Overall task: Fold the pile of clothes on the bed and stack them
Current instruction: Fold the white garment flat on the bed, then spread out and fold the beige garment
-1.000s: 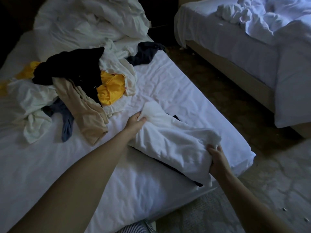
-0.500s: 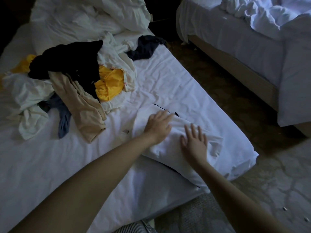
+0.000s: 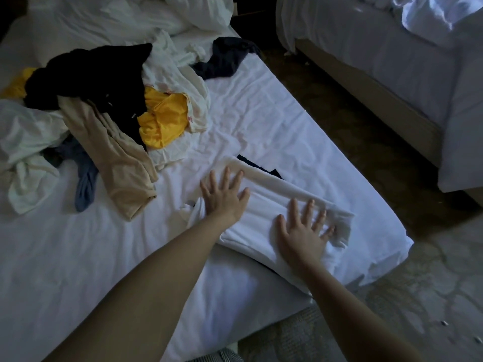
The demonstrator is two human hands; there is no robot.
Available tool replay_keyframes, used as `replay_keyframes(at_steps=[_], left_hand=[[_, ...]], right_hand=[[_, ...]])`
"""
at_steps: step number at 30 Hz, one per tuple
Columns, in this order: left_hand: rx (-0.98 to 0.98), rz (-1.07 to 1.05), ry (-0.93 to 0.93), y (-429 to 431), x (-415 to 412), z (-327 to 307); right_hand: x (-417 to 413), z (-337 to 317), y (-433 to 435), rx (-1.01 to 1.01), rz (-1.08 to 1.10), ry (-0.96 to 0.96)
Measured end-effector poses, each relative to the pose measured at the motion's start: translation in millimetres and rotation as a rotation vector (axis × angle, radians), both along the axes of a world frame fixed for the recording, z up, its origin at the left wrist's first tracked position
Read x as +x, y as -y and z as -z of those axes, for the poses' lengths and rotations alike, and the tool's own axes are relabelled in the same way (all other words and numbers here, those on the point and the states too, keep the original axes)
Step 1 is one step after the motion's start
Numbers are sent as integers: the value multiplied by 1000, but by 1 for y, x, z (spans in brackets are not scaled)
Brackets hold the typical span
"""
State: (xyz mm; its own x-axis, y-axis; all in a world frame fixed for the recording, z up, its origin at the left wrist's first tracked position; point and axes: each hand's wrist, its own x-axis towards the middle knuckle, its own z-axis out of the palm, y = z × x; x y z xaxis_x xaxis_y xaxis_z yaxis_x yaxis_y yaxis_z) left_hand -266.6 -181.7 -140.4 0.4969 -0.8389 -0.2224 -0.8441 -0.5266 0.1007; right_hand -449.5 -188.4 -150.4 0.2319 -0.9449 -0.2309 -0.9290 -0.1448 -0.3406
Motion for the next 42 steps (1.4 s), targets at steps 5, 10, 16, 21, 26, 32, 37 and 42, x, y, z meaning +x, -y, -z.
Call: replay_keyframes(at_steps=[5, 10, 16, 21, 26, 32, 37, 42], left_hand=[[134, 153, -155, -13, 21, -15], [-94, 110, -324, -44, 52, -35], [-184, -94, -292, -98, 118, -38], [-176, -302, -216, -124, 172, -25], [-107, -188, -177, -133, 194, 2], [-271, -142, -127, -145, 186, 4], [-308, -22, -349, -189, 159, 2], [-378, -74, -655, -239, 105, -4]], right_hand=[[11, -12, 0, -28, -69, -59], [67, -33, -23, -147, -397, 6], [140, -48, -50, -165, -662, 169], [180, -38, -59, -78, -699, 80], [186, -10, -68, -192, -671, 137], [186, 7, -76, -486, -662, 84], [186, -3, -99, -257, -696, 54], [180, -26, -153, 461, -667, 708]])
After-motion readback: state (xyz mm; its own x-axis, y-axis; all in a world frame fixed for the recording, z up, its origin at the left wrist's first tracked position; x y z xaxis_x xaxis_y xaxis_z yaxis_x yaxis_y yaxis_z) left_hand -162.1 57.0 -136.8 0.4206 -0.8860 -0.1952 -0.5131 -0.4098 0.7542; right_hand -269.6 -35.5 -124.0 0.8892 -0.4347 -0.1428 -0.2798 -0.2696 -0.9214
